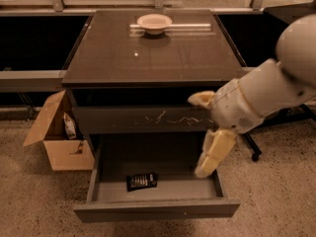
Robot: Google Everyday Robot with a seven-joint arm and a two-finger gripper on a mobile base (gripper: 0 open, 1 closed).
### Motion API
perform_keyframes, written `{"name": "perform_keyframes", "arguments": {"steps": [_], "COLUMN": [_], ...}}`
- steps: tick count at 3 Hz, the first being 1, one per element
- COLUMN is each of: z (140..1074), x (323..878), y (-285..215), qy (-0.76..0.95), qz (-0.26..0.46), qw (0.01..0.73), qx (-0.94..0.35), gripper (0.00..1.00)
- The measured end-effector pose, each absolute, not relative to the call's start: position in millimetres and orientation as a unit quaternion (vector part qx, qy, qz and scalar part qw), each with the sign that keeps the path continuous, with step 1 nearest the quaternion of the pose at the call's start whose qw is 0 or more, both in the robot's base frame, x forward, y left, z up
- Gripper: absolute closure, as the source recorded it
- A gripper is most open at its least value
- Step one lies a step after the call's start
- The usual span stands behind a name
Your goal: Pick rxbar chocolate from middle drawer and place on counter
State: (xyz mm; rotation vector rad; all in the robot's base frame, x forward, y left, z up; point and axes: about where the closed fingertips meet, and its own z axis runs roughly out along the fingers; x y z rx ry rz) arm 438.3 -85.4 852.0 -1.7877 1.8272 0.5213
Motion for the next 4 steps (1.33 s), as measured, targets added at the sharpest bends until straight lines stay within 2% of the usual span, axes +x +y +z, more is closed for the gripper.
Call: {"name": "perform_keyframes", "arguments": {"steps": [1, 3, 4], "z": [820.3, 802.7, 744.6], "x": [431.6, 430.8, 431.0], "y": [-41.7, -37.3, -36.6], "qy": [0.645, 0.641, 0.644], "qz": [0.278, 0.301, 0.324], "qw": [0.275, 0.276, 0.265], "qx": [-0.656, -0.65, -0.64], "gripper": [0.0, 0.0, 0.0]}}
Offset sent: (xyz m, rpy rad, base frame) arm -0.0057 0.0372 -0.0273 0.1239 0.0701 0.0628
